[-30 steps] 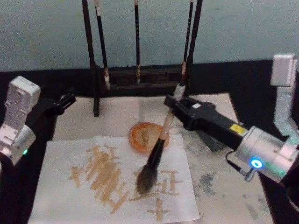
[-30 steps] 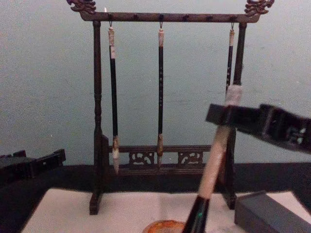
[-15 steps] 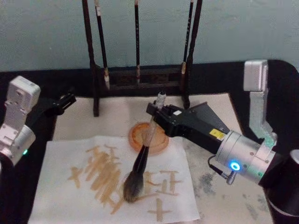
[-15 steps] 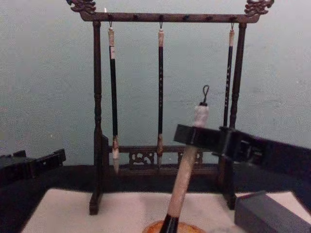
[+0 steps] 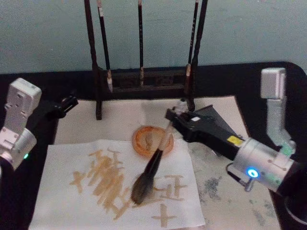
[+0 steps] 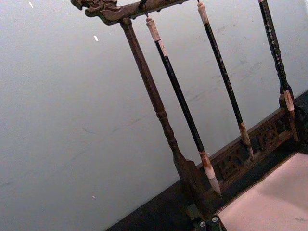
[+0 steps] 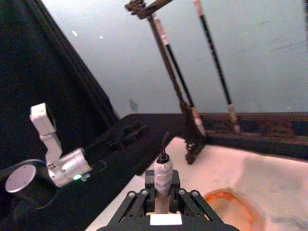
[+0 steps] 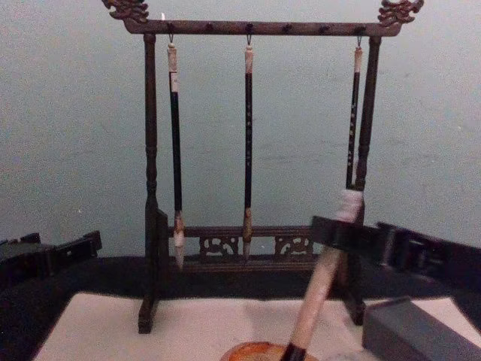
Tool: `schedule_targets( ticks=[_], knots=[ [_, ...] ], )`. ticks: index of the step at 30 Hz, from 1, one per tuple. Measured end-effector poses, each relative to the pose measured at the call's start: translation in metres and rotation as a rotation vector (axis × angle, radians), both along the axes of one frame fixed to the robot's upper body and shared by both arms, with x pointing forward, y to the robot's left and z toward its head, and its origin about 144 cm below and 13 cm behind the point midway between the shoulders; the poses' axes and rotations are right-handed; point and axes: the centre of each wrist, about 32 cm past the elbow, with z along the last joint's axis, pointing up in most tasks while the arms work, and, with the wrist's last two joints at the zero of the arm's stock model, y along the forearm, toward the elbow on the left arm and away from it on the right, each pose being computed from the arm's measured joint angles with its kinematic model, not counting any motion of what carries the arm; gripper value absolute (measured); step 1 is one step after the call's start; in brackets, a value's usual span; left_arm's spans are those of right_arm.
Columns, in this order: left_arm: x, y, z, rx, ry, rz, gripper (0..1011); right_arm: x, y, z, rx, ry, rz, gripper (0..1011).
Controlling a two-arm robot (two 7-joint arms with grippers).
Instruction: Pick up the brush from the inkstone, write on the paper, then place the brush back to its original position.
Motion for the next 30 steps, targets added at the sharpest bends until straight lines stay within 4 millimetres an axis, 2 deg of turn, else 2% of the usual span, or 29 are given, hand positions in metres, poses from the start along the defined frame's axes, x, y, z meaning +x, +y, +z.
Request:
schedule_targets(
  ticks=[11, 18, 24, 30],
  knots=[
    [0.000, 0.000, 0.000, 0.000, 0.000, 0.000, 1002, -0.008, -0.028, -0.002, -0.003, 0.007, -0.066, 189],
    [0.000, 0.000, 0.000, 0.000, 0.000, 0.000, 1002, -0.012, -0.043, 0.004, 0.009, -0.011, -0.100, 189],
    [0.000, 0.000, 0.000, 0.000, 0.000, 0.000, 1002, -0.011, -0.042, 0.012, 0.044, -0.037, -0.098, 189],
    [0.000, 0.000, 0.000, 0.000, 0.000, 0.000, 1002, -0.001, -0.035, 0.018, 0.098, -0.048, -0.094, 189]
  ],
)
